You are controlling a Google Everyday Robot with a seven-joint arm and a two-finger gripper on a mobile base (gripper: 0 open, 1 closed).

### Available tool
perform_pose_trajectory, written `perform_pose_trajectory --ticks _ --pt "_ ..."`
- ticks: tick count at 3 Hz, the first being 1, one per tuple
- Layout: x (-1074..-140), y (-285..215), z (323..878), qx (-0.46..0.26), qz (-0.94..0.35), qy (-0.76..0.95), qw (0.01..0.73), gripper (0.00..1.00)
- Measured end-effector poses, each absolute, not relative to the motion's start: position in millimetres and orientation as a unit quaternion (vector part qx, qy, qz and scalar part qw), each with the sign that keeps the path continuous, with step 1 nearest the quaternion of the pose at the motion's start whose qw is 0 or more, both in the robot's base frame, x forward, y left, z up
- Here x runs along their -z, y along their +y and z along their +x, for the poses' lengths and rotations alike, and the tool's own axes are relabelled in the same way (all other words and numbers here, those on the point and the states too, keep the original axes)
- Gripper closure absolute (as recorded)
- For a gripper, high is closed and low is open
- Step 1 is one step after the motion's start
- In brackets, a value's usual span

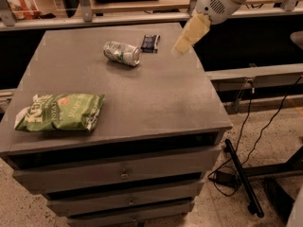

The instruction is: Place 7up can upright

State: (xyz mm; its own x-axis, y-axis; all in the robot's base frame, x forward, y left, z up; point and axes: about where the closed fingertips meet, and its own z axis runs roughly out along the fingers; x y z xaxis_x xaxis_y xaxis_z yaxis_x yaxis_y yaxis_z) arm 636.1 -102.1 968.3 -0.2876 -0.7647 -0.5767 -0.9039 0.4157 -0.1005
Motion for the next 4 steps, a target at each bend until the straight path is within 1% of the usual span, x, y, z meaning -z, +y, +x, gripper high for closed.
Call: perform_pose_trajectory --ticks 1,2,3,4 --pt "-964.9 -91.3 649.6 -0.148 -0.496 0.805 0.290 0.00" --pt "-952.1 -56.5 668.4 -0.192 -0.486 0.794 0.311 0.00" --pt "-940.7 -27.5 681.5 -0.207 -0.505 0.769 0.333 0.00" --pt "-926.4 11.3 702.6 -0.204 -0.523 0.761 0.326 0.00"
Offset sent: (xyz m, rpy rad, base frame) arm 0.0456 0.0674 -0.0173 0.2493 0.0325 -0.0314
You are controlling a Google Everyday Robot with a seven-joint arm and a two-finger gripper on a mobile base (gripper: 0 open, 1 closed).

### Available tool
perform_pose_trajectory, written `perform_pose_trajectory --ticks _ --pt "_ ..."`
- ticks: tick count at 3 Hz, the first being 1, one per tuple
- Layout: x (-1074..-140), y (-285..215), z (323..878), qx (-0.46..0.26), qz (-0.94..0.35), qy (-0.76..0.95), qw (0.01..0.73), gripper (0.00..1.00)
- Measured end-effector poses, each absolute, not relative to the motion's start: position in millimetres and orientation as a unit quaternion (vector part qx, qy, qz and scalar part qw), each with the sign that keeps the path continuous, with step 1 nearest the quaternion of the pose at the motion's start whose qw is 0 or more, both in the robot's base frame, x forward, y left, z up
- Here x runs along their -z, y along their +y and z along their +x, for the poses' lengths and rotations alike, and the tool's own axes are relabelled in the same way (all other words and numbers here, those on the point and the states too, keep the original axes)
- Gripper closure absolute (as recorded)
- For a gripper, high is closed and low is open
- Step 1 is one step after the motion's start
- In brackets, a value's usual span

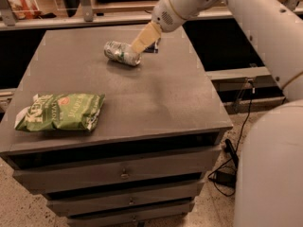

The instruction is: Place 7up can upright

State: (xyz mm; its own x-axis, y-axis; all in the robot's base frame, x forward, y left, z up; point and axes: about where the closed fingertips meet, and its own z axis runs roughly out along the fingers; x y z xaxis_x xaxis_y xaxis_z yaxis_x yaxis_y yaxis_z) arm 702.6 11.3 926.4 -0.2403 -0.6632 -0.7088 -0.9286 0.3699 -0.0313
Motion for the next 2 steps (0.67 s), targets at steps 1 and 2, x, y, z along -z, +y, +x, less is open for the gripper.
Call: perform_pose_trajectory --ticks 1,2 --pt "-919.6 33.8 712.9 -0.196 -0.532 0.761 0.316 0.00" --pt "-910.3 54.7 727.8 -0.178 -0.541 0.762 0.308 0.00"
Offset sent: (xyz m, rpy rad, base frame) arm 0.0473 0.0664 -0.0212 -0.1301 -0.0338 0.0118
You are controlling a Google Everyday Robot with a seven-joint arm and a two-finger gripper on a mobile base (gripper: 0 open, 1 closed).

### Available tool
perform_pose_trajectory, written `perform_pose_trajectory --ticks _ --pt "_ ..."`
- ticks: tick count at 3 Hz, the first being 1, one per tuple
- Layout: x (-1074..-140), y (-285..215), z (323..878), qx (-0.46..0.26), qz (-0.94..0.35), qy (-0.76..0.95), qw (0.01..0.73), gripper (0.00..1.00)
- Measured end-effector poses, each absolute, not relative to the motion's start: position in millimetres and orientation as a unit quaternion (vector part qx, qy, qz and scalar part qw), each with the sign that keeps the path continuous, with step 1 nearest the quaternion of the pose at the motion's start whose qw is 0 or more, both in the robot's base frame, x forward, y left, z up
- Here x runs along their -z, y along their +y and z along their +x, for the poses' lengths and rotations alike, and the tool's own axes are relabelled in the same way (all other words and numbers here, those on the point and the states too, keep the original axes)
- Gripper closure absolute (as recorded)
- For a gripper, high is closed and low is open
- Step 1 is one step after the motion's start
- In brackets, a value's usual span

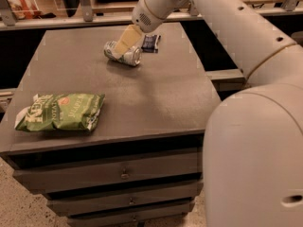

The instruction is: Place 7up can upright

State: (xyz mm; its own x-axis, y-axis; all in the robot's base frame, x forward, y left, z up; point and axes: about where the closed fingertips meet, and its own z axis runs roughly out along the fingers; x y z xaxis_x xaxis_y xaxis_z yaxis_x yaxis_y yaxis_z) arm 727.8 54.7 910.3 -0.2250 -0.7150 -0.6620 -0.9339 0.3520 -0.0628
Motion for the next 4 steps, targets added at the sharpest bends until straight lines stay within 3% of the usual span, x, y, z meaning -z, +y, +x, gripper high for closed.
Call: perform_pose_trajectory --ticks 4 --pt "-864.9 99.6 772.4 -0.099 -0.550 0.795 0.234 0.00"
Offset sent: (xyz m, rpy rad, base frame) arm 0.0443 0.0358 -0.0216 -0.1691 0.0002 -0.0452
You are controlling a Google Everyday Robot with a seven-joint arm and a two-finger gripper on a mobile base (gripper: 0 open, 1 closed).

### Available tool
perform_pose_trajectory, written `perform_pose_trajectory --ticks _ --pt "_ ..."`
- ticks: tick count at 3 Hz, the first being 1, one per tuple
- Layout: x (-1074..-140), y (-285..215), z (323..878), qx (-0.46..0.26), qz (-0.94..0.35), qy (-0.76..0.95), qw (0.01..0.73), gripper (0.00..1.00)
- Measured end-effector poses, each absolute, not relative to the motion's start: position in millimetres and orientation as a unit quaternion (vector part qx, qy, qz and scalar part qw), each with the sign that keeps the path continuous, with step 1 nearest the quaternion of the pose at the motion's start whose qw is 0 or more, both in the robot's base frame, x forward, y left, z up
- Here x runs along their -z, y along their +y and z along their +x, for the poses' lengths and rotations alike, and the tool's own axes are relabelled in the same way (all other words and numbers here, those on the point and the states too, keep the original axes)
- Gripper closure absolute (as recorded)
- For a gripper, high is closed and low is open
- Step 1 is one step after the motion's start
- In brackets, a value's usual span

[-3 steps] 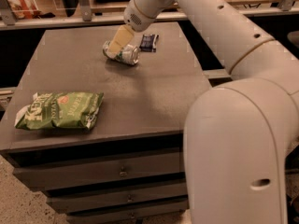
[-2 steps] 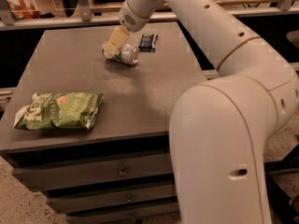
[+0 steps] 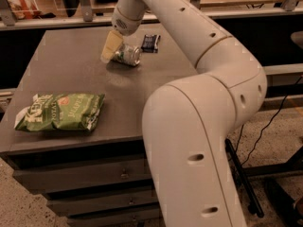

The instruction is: Place 7up can upright

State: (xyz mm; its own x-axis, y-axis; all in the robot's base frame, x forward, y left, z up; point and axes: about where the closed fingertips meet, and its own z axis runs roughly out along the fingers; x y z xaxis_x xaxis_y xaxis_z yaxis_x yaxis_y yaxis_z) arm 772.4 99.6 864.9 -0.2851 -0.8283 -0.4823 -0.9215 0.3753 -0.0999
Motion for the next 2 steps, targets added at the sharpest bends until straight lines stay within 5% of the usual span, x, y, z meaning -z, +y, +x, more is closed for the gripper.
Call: perform_pose_trajectory --ticks 2 --pt "-845.8 106.3 779.1 -0.082 -0.555 0.804 0.196 0.40"
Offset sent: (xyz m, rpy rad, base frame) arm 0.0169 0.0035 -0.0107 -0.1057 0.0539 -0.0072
